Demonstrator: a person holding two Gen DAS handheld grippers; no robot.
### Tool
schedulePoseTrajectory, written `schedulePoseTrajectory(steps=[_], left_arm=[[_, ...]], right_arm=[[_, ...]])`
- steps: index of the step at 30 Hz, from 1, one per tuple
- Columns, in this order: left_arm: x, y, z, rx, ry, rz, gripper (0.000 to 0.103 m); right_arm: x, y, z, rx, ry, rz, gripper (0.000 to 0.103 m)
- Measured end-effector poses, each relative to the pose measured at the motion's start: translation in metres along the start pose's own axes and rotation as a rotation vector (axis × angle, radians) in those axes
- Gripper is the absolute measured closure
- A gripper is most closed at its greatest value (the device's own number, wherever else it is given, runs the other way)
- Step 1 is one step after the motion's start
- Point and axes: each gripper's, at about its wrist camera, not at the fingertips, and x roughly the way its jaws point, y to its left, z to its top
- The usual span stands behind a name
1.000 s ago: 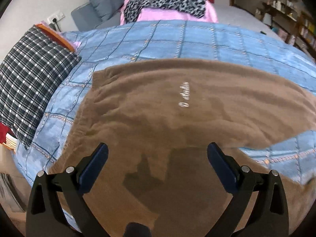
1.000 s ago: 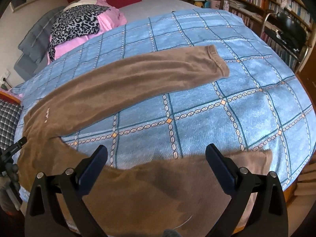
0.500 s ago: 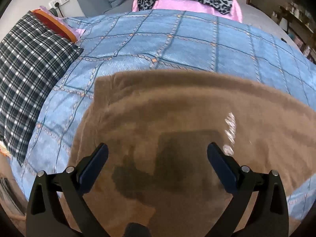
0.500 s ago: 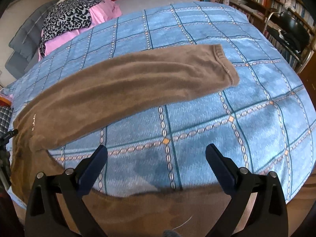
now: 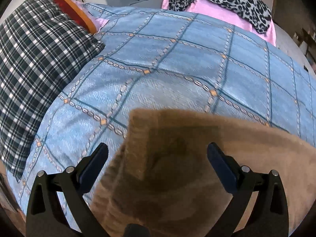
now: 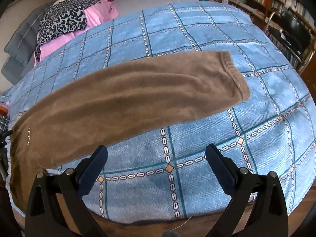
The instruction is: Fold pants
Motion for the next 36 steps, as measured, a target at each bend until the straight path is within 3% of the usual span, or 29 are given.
schedulePoseTrajectory(steps=[14, 19, 22, 29, 36], left_arm=[[0.051, 0.017, 0.029, -0.010, 0.019, -0.009, 0.002], [0.067, 0.024, 0.023, -0.038, 0.040, -0.082, 0.002], [0.072, 0.031, 0.021, -0.066, 0.035, -0.134, 0.002], [0.072, 0.027, 0.021, -0.023, 0.028, -0.141, 0.003], [0.062, 0.019, 0.017, 0.022, -0.017, -0.175, 0.033]], right_arm=[[0.016, 0.015, 0.008, -0.017, 0.004, -0.014, 0.005], [0.023, 0.017, 0.012, -0.031, -0.001, -0.039, 0.005], [0.027, 0.011, 0.016, -0.023, -0.004, -0.055, 0.005], [0.033, -0.026, 0.036, 0.031, -0.043, -0.101, 0.005], [0.038, -0.081, 0.073, 0.104, -0.114, -0.155, 0.005]])
